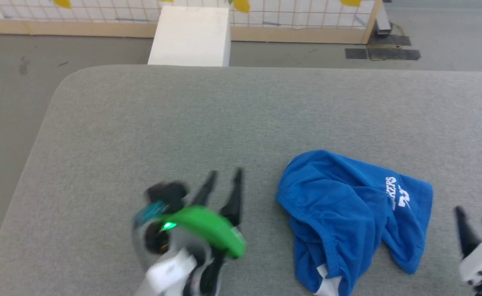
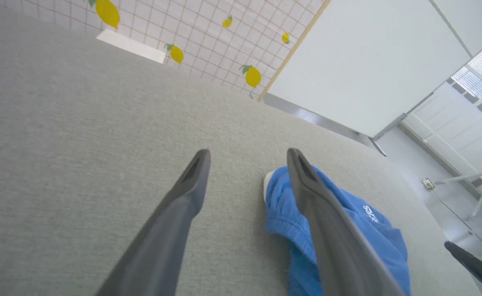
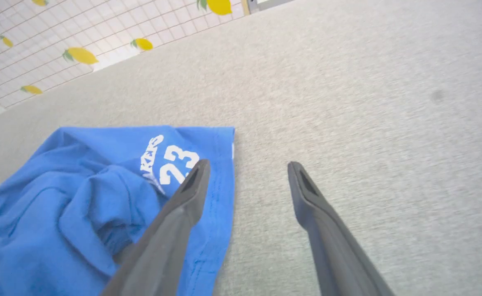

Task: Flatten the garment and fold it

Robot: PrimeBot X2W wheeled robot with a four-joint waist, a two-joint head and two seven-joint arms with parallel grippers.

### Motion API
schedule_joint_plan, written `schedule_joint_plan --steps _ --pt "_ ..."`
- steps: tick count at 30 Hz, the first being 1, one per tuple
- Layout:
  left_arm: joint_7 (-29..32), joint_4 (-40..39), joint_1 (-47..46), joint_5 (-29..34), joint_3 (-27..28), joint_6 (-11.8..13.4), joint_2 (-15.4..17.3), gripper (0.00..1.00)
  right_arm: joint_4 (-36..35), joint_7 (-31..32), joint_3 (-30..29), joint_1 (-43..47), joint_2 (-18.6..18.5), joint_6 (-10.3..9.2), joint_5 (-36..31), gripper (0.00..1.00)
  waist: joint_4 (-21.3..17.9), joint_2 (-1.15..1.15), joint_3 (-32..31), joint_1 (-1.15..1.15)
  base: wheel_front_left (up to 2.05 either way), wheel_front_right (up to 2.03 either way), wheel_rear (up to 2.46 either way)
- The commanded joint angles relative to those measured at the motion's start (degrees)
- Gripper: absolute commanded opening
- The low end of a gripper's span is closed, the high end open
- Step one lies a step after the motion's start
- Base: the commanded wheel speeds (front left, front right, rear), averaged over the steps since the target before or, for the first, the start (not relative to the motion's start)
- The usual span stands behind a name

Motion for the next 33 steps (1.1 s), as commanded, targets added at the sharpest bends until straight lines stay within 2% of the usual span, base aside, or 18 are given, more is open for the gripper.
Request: schedule_joint_plan --steps 1,3,7,9,13,14,15,23,26,29,33 --pt "3.9 0.4 -2.8 -1.9 -1.9 1.6 -0.1 1.0 -0.5 -1.0 -0.8 -1.4 0.0 -0.08 -1.1 1.0 -1.2 0.0 -0.3 0.0 0.0 0.0 0.0" --pt "11.2 1.7 -5.0 -4.9 -5.3 4.9 -0.1 1.0 -0.4 -1.8 -1.6 -2.3 0.0 -0.08 -1.8 1.0 -2.3 0.0 -0.2 0.0 0.0 0.0 0.0" --pt "23.8 5.3 -8.2 -4.3 -11.1 9.1 0.5 1.0 0.4 -2.4 -1.2 -3.3 0.0 -0.08 -3.2 1.0 -4.5 0.0 0.3 0.0 0.0 0.0 0.0" --pt "26.6 4.9 -8.0 -6.7 -11.5 9.7 0.3 1.0 1.7 -3.3 -0.5 -3.4 0.0 -0.08 -2.5 1.0 -5.5 0.0 1.1 0.0 0.0 0.0 0.0" --pt "25.2 4.9 -8.3 -7.8 -11.9 8.7 0.1 1.0 3.0 -4.4 -0.2 -3.7 0.0 -0.08 -2.0 1.0 -5.9 0.0 1.8 0.0 0.0 0.0 0.0" --pt "24.8 5.2 -8.5 -7.8 -12.0 8.4 0.1 0.35 3.2 -4.6 -0.1 -3.8 0.0 -0.08 -1.9 1.0 -6.0 0.0 1.9 0.0 0.0 0.0 0.0" --pt "24.0 5.6 -8.8 -7.7 -12.0 8.1 0.1 0.0 3.4 -4.8 0.0 -3.9 0.0 -0.08 -1.9 1.0 -5.9 0.0 2.0 0.0 0.0 0.0 0.0" --pt "18.4 7.1 -11.7 -9.0 -11.4 5.3 0.0 0.0 4.0 -5.3 0.1 -4.7 0.0 -0.08 -2.4 1.0 -4.7 0.0 1.9 0.0 0.0 0.0 0.0" --pt "16.5 7.1 -14.9 -7.8 -10.2 4.3 1.2 0.0 4.3 -5.5 0.3 -4.6 0.0 -0.08 -2.3 1.0 -3.7 0.0 1.6 0.0 0.0 0.0 0.0" --pt "14.8 6.5 -18.3 -7.0 -7.8 4.4 2.8 0.0 4.5 -5.7 0.4 -4.6 0.0 -0.08 -2.5 1.0 -2.8 0.0 1.3 0.0 0.0 0.0 0.0" --pt "13.8 4.5 -19.6 -7.0 -4.6 6.0 5.0 0.0 4.6 -5.5 1.2 -4.3 0.0 -0.08 -2.5 1.0 -1.7 0.0 1.1 0.0 0.0 0.0 0.0"
